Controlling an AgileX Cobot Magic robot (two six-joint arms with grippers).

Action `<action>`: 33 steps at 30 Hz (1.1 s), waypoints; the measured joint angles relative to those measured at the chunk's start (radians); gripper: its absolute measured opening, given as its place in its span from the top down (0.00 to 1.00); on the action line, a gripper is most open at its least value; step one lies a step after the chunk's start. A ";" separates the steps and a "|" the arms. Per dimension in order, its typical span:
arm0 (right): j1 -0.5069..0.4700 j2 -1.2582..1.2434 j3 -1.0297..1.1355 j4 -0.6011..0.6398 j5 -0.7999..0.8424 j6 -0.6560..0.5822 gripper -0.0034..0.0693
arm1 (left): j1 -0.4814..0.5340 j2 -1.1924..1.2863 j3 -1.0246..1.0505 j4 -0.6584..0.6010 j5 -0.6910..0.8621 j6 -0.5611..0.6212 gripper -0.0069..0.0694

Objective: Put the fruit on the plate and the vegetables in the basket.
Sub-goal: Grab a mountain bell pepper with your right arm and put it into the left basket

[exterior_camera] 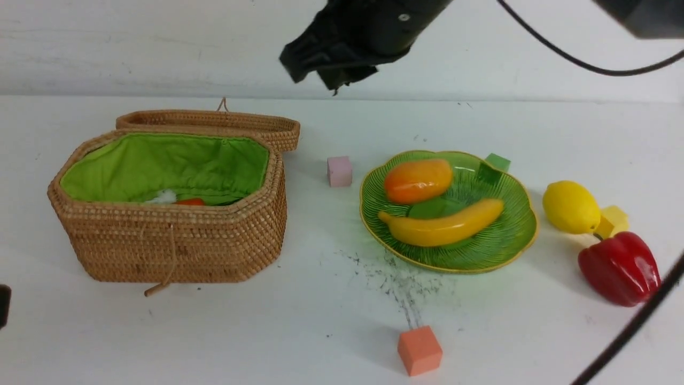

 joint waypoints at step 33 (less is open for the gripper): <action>-0.899 -0.139 1.082 0.270 -0.410 -0.342 0.06 | 0.000 0.000 0.000 -0.114 -0.055 0.106 0.92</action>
